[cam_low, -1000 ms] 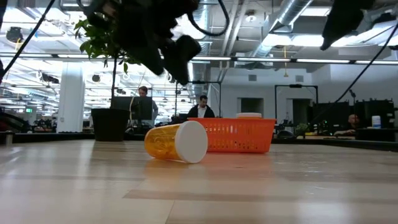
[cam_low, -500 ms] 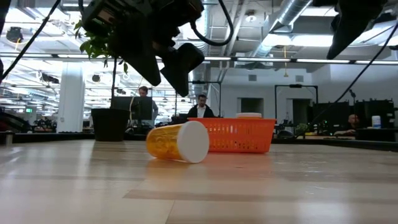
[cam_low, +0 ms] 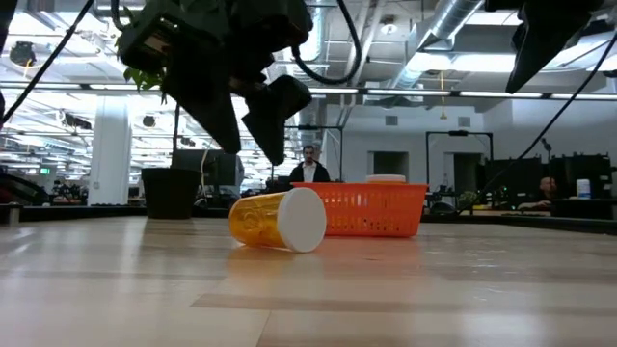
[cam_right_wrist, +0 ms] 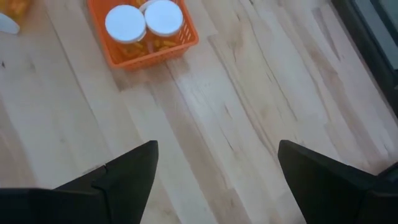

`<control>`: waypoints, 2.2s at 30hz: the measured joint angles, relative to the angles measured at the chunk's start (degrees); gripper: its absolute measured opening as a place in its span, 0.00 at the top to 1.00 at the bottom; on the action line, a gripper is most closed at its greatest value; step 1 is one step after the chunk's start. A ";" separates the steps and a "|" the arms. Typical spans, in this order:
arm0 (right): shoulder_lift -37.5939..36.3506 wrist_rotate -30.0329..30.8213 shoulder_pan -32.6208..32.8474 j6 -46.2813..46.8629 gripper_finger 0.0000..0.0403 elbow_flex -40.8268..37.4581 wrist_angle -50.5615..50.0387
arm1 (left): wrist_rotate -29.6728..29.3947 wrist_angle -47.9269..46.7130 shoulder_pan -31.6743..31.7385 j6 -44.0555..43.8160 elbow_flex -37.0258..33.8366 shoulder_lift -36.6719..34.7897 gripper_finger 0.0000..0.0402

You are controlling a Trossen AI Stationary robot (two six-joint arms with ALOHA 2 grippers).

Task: Pick and place pill bottles into a basket
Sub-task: Put the orange medicine bottle into the orange basket

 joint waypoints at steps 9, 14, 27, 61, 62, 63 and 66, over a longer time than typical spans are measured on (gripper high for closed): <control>-0.02 -0.05 0.00 0.04 0.19 0.00 0.03 | 0.88 -5.65 -0.37 4.47 8.03 7.01 0.37; 0.00 -0.09 0.04 0.04 0.19 0.00 -0.17 | 0.07 -9.48 -0.37 7.72 12.85 10.11 0.37; -0.02 -0.57 0.04 -0.96 0.19 0.00 -1.20 | -0.46 -10.37 -1.61 5.53 12.83 10.03 0.36; 0.00 -0.89 0.04 -1.66 0.19 0.02 -1.27 | 1.07 -6.68 -1.67 4.83 12.83 14.49 0.31; 0.00 -0.98 0.04 -1.70 0.19 0.02 -1.28 | 1.13 -6.63 -1.68 4.83 12.81 14.79 0.31; -0.01 -1.01 0.04 -1.91 0.19 0.02 -1.27 | 1.51 -7.05 -1.66 4.81 12.76 14.99 0.31; 0.01 -1.20 0.04 -2.39 0.19 0.02 -1.16 | 2.05 -6.31 -1.66 4.81 12.89 15.75 0.31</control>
